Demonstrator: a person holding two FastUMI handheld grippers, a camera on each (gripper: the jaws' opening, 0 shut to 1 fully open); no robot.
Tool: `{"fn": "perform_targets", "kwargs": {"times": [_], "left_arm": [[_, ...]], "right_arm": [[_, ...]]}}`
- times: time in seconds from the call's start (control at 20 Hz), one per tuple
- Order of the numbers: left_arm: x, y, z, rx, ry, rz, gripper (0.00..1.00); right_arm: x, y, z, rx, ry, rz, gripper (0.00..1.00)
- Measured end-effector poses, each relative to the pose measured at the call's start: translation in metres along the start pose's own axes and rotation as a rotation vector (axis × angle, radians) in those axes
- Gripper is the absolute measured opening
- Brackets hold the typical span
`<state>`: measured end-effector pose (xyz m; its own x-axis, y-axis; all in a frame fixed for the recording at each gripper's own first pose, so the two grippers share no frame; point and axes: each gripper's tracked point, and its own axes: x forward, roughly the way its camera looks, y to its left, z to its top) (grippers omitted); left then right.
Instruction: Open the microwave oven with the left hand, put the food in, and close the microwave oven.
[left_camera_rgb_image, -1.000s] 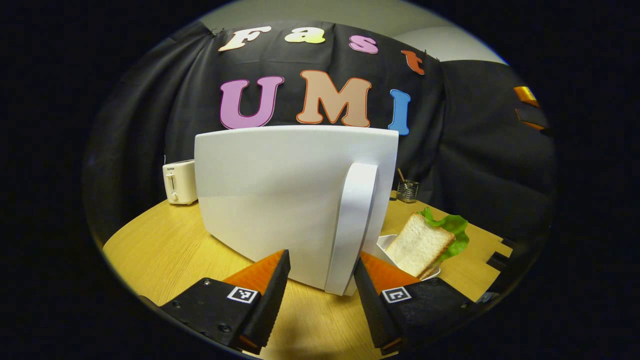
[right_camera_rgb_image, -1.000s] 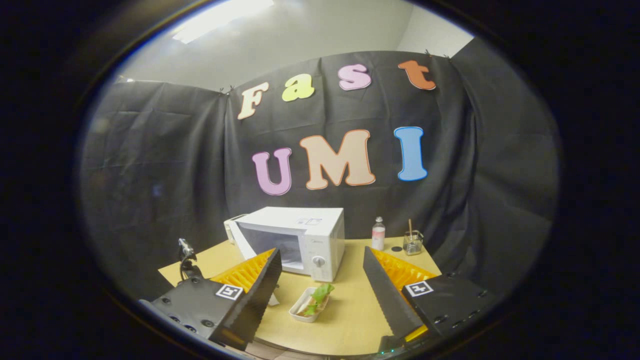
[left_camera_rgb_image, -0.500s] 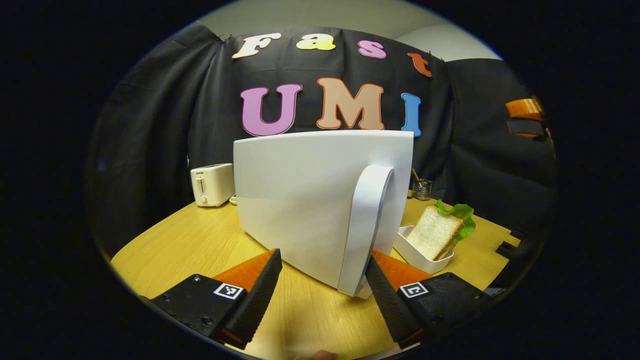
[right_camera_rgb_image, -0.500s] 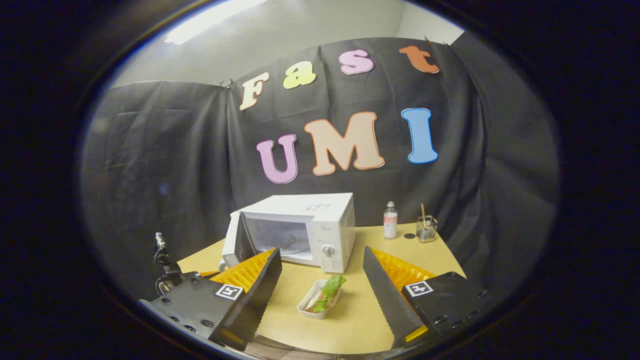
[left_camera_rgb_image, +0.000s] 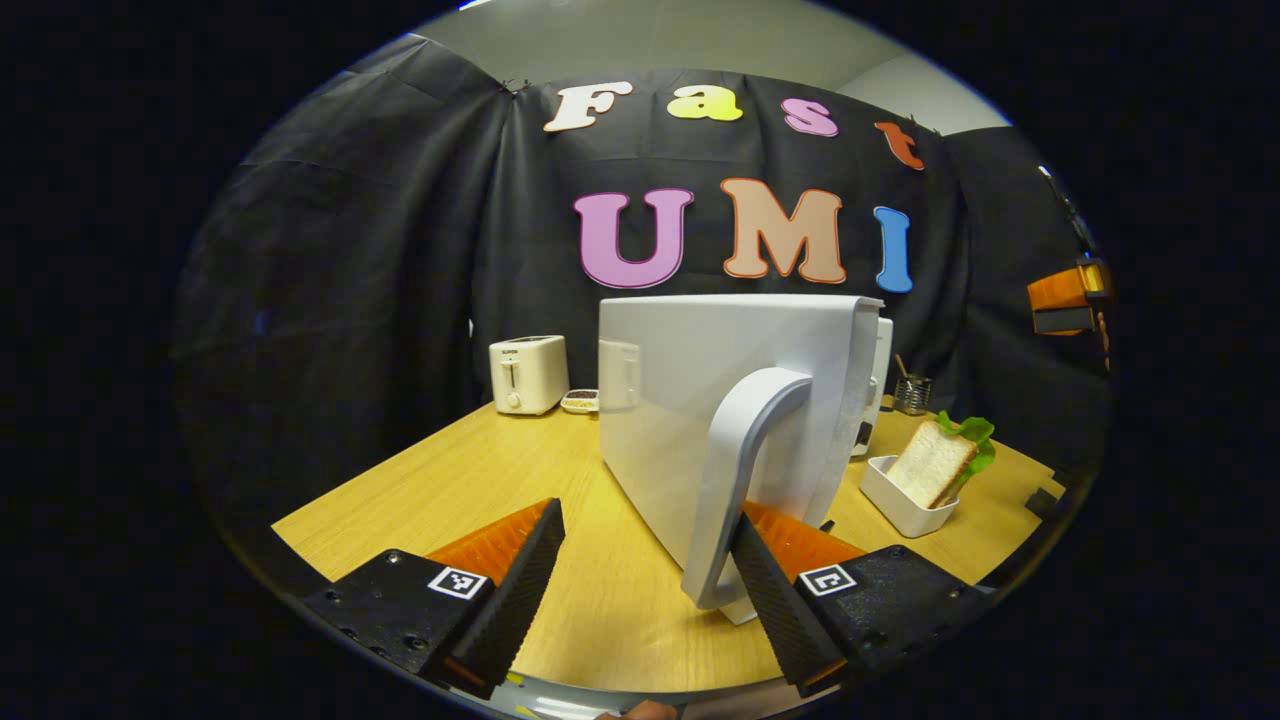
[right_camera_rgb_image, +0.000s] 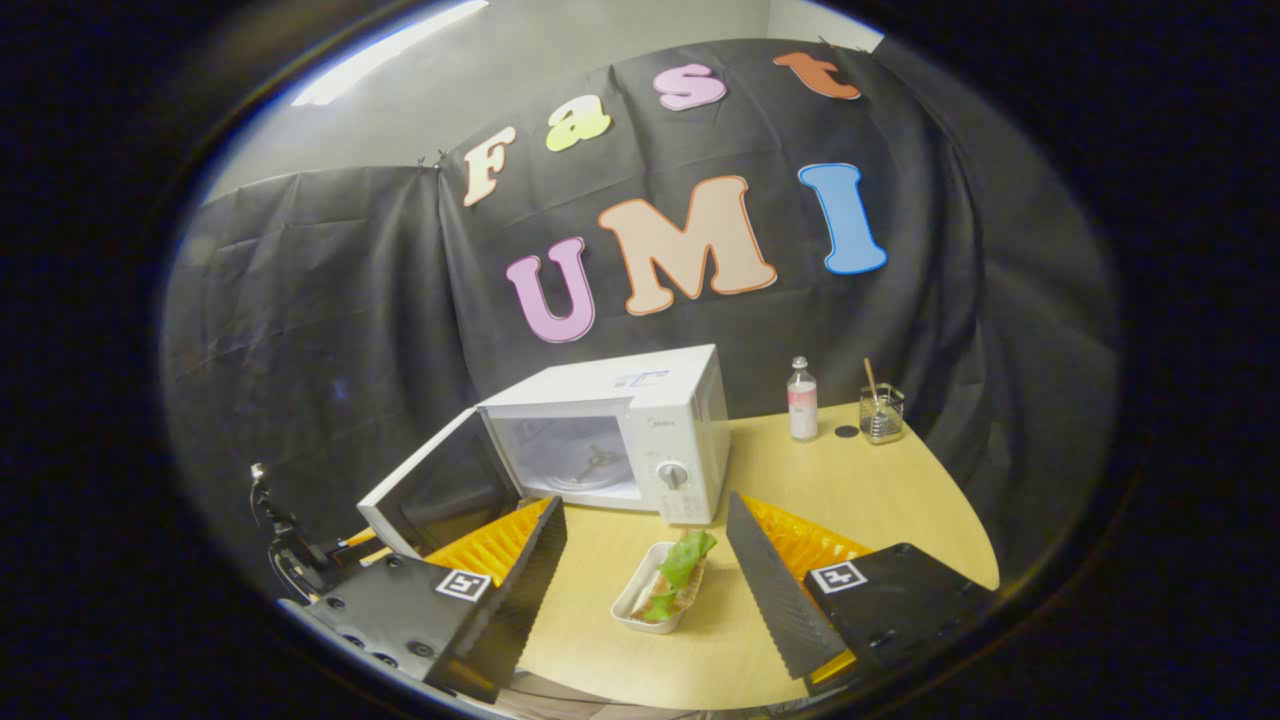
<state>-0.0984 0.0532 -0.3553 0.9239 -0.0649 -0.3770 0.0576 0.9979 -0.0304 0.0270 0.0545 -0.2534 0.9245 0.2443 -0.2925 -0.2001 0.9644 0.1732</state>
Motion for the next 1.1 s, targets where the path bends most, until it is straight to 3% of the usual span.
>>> {"fn": "perform_targets", "kwargs": {"times": [0.15,0.2,0.4,0.75,1.0,1.1], "left_arm": [[-0.01,0.037,0.0,-0.008,-0.005,0.073,0.98],[-0.013,0.044,0.0,-0.029,-0.005,0.071,0.97],[-0.024,0.069,-0.003,-0.078,0.006,0.097,0.99],[-0.064,0.146,0.045,-0.024,-0.121,0.389,0.96],[-0.086,0.163,0.083,0.019,-0.202,0.531,0.94],[-0.089,0.161,0.094,0.023,-0.229,0.556,0.9]], "right_arm": [[0.012,0.002,-0.011,0.003,0.032,0.004,0.99],[0.017,0.002,-0.015,0.006,0.04,0.005,0.92],[0.037,-0.001,-0.03,0.025,0.075,0.005,0.92],[0.061,-0.009,-0.056,0.04,0.15,-0.015,0.92],[0.075,-0.019,-0.077,0.011,0.226,-0.042,0.92],[0.08,-0.025,-0.089,0.001,0.272,-0.055,0.92]]}}
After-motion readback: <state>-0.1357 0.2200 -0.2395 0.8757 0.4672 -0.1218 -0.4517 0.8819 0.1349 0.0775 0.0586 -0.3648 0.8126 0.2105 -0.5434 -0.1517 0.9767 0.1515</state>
